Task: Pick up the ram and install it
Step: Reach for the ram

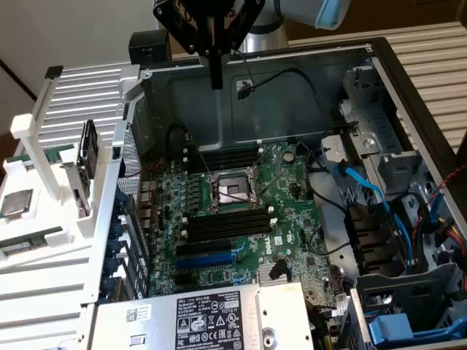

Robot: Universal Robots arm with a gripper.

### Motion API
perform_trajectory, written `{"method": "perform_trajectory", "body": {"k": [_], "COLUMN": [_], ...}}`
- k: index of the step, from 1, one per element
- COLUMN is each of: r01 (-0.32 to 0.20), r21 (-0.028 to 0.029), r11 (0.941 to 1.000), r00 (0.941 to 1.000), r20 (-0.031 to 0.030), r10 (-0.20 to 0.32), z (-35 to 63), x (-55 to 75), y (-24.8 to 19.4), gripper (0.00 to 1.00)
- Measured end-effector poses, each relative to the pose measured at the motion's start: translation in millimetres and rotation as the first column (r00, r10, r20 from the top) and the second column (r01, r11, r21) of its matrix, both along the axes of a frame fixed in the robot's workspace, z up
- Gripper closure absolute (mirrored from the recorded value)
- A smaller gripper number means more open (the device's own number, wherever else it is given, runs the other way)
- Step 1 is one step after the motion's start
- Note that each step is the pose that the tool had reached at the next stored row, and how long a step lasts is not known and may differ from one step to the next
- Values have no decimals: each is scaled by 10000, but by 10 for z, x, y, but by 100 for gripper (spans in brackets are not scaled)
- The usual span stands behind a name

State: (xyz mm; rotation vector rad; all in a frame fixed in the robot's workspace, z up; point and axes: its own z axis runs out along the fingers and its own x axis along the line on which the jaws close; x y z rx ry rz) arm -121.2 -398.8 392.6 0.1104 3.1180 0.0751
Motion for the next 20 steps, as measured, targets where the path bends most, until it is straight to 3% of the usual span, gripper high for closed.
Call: {"method": "perform_trajectory", "body": {"k": [13,20], "r01": [0,1], "r21": [-5,-5], "r11": [10000,10000], "r00": [10000,10000], "r20": [-2,-1], "r10": [0,-1], "z": [2,19], "x": [0,-76], "y": [5,72], "gripper": [90,90]}}
